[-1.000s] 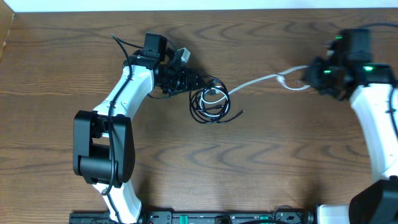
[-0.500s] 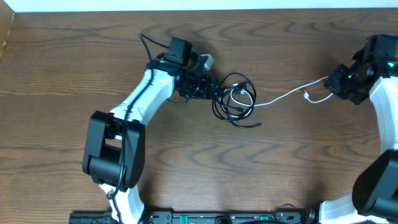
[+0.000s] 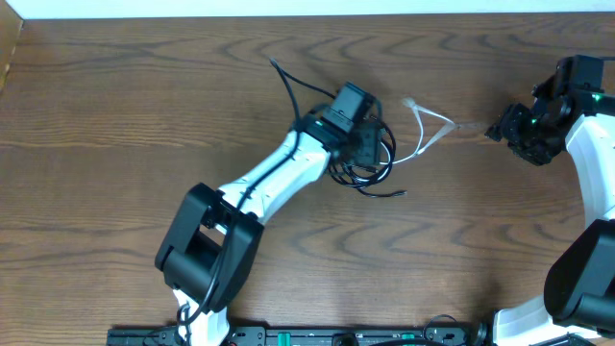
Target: Untangle cables
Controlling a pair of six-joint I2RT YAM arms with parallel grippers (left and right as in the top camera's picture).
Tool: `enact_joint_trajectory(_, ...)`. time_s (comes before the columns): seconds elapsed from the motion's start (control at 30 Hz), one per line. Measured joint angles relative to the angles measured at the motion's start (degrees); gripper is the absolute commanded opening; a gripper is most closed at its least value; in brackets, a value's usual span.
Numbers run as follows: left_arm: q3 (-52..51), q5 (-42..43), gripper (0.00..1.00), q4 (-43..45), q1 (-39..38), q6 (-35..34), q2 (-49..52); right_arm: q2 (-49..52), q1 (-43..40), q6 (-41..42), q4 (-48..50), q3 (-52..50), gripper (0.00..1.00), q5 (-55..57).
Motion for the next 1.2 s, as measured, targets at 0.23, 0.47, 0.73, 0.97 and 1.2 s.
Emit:
enact_joint_trajectory(0.23, 0.0, -7.54, 0.55, 1.01, -2.54, -10.34, 0.0, 0.0, 0.0, -0.76, -0.85, 0.0, 0.6, 0.0)
enact_joint_trajectory(0.47, 0.0, -10.64, 0.55, 2.86, -2.4, -14.1, 1.88, 0.0, 0.0, -1.09, -1.6, 0.0, 0.59, 0.02)
enact_joint_trajectory(0.73, 0.0, -10.19, 0.54, 3.91, -2.58, -15.19, 6.21, 0.0, 0.81, -2.14, -2.25, 0.0, 0.59, 0.13)
enact_joint_trajectory(0.97, 0.0, -10.19, 0.48, 4.39, -2.86, -16.17, 8.44, 0.0, 1.07, -3.13, -2.51, 0.0, 0.59, 0.2)
enact_joint_trajectory(1.2, 0.0, -10.43, 0.46, 6.47, -2.86, -14.53, 8.44, 0.0, 1.07, -3.48, -2.75, 0.0, 0.59, 0.24)
